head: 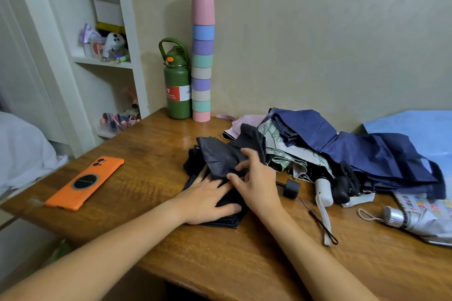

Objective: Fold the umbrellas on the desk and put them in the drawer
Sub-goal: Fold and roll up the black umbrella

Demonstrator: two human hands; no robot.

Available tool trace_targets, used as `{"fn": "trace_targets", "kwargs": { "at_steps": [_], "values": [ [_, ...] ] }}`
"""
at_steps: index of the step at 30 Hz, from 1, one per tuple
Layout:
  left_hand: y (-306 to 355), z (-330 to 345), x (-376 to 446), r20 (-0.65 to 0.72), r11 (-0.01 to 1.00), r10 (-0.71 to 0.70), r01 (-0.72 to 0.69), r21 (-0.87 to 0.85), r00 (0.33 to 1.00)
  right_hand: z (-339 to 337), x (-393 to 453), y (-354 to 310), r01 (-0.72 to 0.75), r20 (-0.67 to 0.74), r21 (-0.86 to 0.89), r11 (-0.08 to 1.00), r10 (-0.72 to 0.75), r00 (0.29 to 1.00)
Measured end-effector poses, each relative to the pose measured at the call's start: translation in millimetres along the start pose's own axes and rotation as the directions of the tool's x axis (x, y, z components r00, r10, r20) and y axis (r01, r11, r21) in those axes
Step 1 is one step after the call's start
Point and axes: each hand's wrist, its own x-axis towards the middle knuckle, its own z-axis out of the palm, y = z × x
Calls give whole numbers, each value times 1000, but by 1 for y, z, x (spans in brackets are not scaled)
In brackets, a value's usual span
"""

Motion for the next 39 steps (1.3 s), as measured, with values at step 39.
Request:
{"fn": "trace_targets", "kwargs": {
  "at_steps": [39],
  "values": [
    [1, -66, -3, 167, -82, -561, 146, -986, 811, -31, -7, -2, 395, -11, -224, 891, -408, 913]
  ]
}}
